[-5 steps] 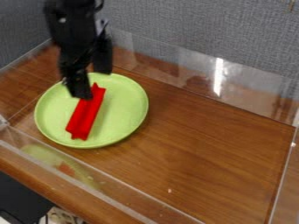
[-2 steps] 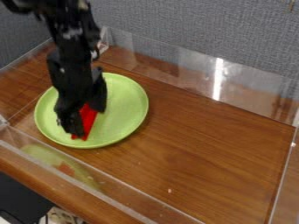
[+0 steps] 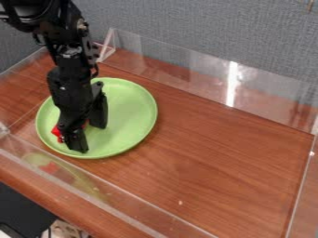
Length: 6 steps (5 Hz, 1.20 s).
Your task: Put the red object on the green plate
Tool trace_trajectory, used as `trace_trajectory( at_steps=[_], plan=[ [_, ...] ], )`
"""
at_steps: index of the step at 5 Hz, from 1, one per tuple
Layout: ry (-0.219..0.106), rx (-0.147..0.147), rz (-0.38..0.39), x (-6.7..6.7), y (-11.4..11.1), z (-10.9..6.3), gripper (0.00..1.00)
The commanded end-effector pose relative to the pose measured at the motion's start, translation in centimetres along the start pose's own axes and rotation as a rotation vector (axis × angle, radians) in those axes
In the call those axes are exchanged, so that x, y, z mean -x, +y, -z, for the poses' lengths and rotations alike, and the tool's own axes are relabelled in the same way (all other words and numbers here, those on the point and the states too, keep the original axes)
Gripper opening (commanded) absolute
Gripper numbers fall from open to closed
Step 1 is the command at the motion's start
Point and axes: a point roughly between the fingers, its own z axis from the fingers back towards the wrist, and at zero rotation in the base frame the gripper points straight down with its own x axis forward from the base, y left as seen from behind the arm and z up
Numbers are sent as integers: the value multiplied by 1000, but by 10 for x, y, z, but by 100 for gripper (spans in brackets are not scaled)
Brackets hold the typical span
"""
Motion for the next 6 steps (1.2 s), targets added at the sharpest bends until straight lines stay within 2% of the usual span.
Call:
trace_trajectory(
  at_steps=[1, 4, 6],
  plan=[
    [14, 37, -86, -3, -8, -36, 100],
    [108, 84, -21, -7, -25, -95, 100],
    [130, 116, 141, 0, -18, -120, 100]
  ],
)
